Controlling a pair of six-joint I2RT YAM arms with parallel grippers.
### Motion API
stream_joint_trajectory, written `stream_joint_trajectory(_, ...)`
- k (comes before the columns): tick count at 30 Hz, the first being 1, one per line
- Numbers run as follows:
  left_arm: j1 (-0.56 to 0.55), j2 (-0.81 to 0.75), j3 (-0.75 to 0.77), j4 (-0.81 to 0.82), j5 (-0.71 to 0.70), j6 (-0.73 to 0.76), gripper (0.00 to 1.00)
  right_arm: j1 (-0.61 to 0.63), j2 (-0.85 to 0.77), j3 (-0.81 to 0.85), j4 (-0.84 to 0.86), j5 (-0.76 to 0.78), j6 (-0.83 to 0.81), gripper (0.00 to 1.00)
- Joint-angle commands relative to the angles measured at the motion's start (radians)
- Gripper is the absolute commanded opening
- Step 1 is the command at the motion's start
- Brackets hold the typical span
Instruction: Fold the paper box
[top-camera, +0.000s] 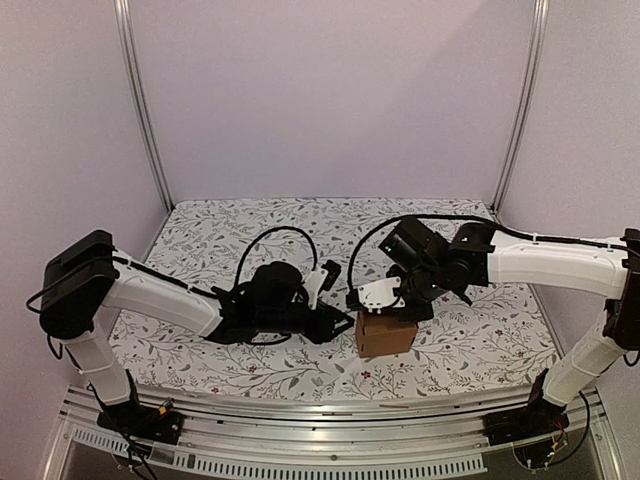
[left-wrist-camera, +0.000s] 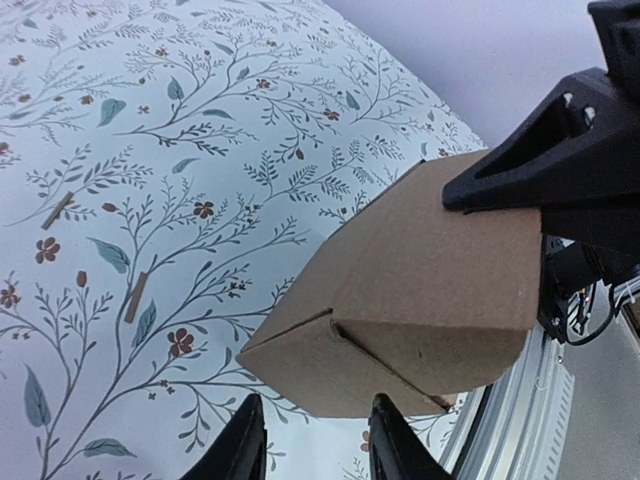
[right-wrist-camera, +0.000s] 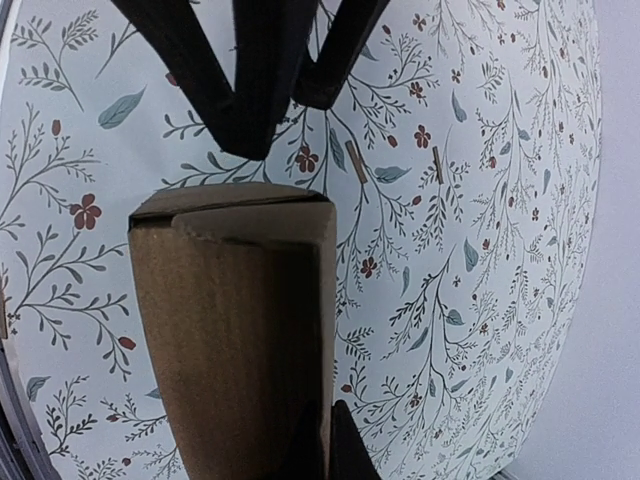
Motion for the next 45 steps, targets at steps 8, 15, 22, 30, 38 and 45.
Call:
stream_joint_trajectory(8, 0.014, -0.099, -0.015, 0.088, -0.092, 0.001, 0.39, 0.077, -0.047, -0.182, 0.149, 0.146, 0.019, 0.0)
stream_joint_trajectory(15, 0.017, -0.036, 0.074, 0.096, -0.035, -0.019, 0.41, 0.085, -0.1, -0.227, 0.194, 0.135, 0.027, 0.0)
stream_joint_trajectory(22, 0.011, 0.019, 0.13, 0.08, 0.023, -0.04, 0.4, 0.085, -0.106, -0.228, 0.182, 0.117, 0.033, 0.01)
stream_joint_trajectory(30, -0.023, 0.035, 0.116, 0.046, 0.033, -0.04, 0.37, 0.085, -0.105, -0.228, 0.179, 0.109, 0.04, 0.03)
stream_joint_trajectory(38, -0.053, 0.078, 0.144, -0.011, 0.024, -0.02, 0.36, 0.084, -0.116, -0.214, 0.131, 0.084, 0.059, 0.11)
stream_joint_trajectory(45, -0.071, 0.103, 0.14, -0.012, 0.008, -0.023, 0.35, 0.085, -0.133, -0.228, 0.105, 0.074, 0.074, 0.13)
